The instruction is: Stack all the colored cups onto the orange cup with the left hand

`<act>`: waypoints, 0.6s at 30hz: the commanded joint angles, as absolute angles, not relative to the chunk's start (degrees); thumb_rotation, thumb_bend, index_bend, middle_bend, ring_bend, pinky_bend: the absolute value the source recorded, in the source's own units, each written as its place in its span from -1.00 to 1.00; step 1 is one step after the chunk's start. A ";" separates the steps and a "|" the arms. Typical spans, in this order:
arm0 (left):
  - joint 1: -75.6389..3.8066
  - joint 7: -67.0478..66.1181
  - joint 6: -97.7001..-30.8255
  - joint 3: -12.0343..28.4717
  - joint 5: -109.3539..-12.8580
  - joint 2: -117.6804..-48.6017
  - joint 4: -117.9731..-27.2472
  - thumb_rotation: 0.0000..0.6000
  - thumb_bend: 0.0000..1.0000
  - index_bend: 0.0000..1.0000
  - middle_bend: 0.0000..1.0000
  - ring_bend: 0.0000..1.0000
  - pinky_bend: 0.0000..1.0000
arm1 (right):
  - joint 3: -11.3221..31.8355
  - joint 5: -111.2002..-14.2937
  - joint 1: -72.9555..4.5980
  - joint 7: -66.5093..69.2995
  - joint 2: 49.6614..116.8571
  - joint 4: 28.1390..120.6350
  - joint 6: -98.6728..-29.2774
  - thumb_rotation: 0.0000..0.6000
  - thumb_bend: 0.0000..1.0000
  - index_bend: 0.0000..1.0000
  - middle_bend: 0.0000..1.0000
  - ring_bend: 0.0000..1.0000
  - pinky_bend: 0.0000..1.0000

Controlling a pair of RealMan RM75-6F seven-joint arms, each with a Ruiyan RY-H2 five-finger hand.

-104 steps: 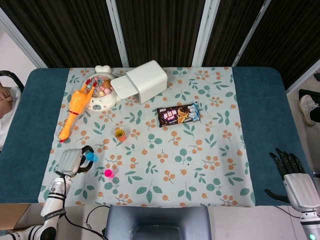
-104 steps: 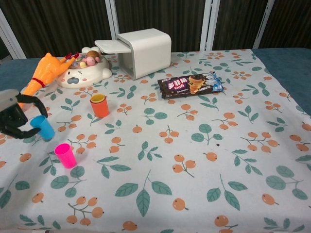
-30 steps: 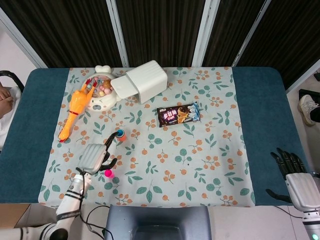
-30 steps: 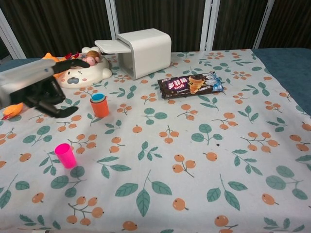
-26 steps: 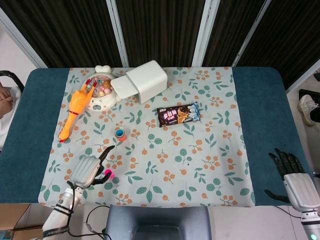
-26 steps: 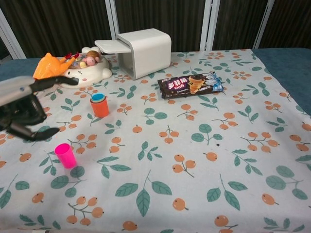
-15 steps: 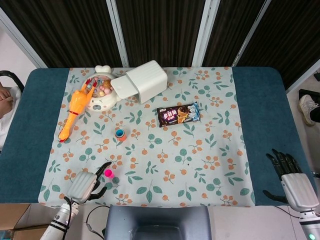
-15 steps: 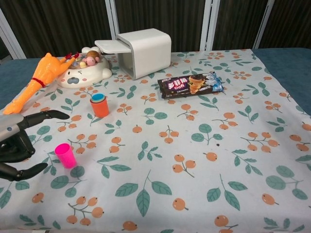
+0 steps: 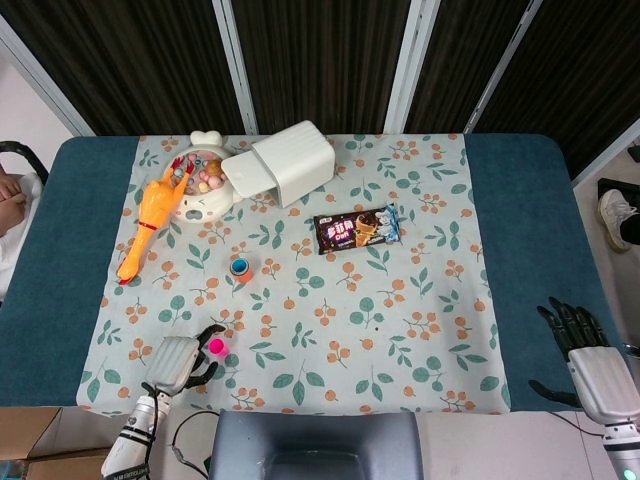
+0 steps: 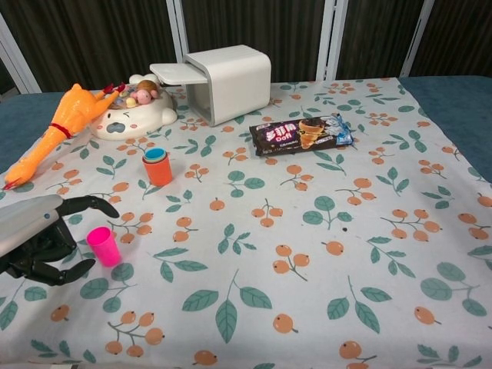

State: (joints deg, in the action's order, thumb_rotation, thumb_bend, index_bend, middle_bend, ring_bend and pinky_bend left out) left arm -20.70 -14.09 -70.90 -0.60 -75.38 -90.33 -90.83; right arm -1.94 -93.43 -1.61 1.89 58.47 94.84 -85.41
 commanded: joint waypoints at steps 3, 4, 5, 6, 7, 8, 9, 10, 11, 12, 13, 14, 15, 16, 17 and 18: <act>-20.70 -13.81 -70.45 0.54 -74.68 -91.01 -89.44 1.00 -0.25 -0.40 1.00 1.00 1.00 | -1.93 -93.40 -1.59 1.72 58.53 94.88 -85.44 1.00 -0.59 -1.00 -1.00 -1.00 -1.00; -20.71 -13.72 -70.27 0.70 -74.51 -91.05 -89.26 1.00 -0.25 -0.37 1.00 1.00 1.00 | -1.91 -93.36 -1.59 1.69 58.55 94.89 -85.43 1.00 -0.59 -1.00 -1.00 -1.00 -1.00; -20.72 -13.59 -70.12 0.85 -74.36 -91.10 -89.12 1.00 -0.25 -0.35 1.00 1.00 1.00 | -1.89 -93.31 -1.60 1.64 58.56 94.89 -85.41 1.00 -0.59 -1.00 -1.00 -1.00 -1.00; -20.71 -13.37 -70.03 1.05 -74.29 -91.18 -88.94 1.00 -0.25 -0.34 1.00 1.00 1.00 | -1.87 -93.24 -1.62 1.54 58.58 94.89 -85.35 1.00 -0.59 -1.00 -1.00 -1.00 -1.00; -20.72 -13.29 -69.91 1.14 -74.26 -91.23 -88.79 1.00 -0.25 -0.32 1.00 1.00 1.00 | -1.86 -93.20 -1.63 1.46 58.59 94.91 -85.31 1.00 -0.59 -1.00 -1.00 -1.00 -1.00; -20.74 -13.18 -69.75 1.23 -74.19 -91.25 -88.71 1.00 -0.25 -0.31 1.00 1.00 1.00 | -1.86 -93.19 -1.64 1.38 58.61 94.91 -85.29 1.00 -0.59 -1.00 -1.00 -1.00 -1.00; -20.76 -13.06 -69.55 1.34 -74.11 -91.27 -88.63 1.00 -0.25 -0.30 1.00 1.00 1.00 | -1.85 -93.17 -1.64 1.31 58.63 94.92 -85.29 1.00 -0.59 -1.00 -1.00 -1.00 -1.00; -20.78 -13.06 -69.39 1.38 -74.05 -91.28 -88.57 1.00 -0.25 -0.30 1.00 1.00 1.00 | -1.85 -93.15 -1.63 1.26 58.64 94.93 -85.29 1.00 -0.59 -1.00 -1.00 -1.00 -1.00; -20.80 -13.03 -69.22 1.43 -74.01 -91.29 -88.57 1.00 -0.25 -0.30 1.00 1.00 1.00 | -1.83 -93.12 -1.63 1.21 58.66 94.94 -85.29 1.00 -0.59 -1.00 -1.00 -1.00 -1.00; -20.82 -12.97 -69.08 1.51 -73.98 -91.32 -88.58 1.00 -0.25 -0.30 1.00 1.00 1.00 | -1.82 -93.08 -1.63 1.18 58.67 94.95 -85.29 1.00 -0.59 -1.00 -1.00 -1.00 -1.00; -20.84 -12.96 -68.97 1.54 -73.98 -91.34 -88.58 1.00 -0.25 -0.29 1.00 1.00 1.00 | -1.82 -93.08 -1.63 1.16 58.67 94.96 -85.29 1.00 -0.59 -1.00 -1.00 -1.00 -1.00; -20.85 -12.96 -68.87 1.56 -74.00 -91.35 -88.61 1.00 -0.25 -0.28 1.00 1.00 1.00 | -1.81 -93.07 -1.62 1.14 58.68 94.96 -85.30 1.00 -0.59 -1.00 -1.00 -1.00 -1.00; -20.85 -12.91 -68.78 1.58 -74.05 -91.37 -88.63 1.00 -0.26 -0.27 1.00 1.00 1.00 | -1.83 -93.06 -1.61 1.14 58.68 94.96 -85.29 1.00 -0.59 -1.00 -1.00 -1.00 -1.00; -20.85 -12.91 -68.71 1.58 -74.09 -91.37 -88.65 1.00 -0.26 -0.26 1.00 1.00 1.00 | -1.84 -93.09 -1.60 1.16 58.67 94.97 -85.33 1.00 -0.59 -1.00 -1.00 -1.00 -1.00; -20.83 -12.89 -68.65 1.58 -74.11 -91.36 -88.70 1.00 -0.25 -0.25 1.00 1.00 1.00 | -1.83 -93.09 -1.60 1.20 58.67 94.96 -85.35 1.00 -0.59 -1.00 -1.00 -1.00 -1.00; -20.80 -12.79 -68.64 1.63 -74.15 -91.39 -88.75 1.00 -0.25 -0.24 1.00 1.00 1.00 | -1.81 -93.08 -1.59 1.25 58.67 94.96 -85.38 1.00 -0.59 -1.00 -1.00 -1.00 -1.00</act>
State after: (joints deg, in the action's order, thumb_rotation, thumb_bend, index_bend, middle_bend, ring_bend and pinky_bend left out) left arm -20.82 -12.82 -68.65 1.61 -74.13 -91.38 -88.73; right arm -1.81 -93.08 -1.59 1.25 58.67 94.96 -85.37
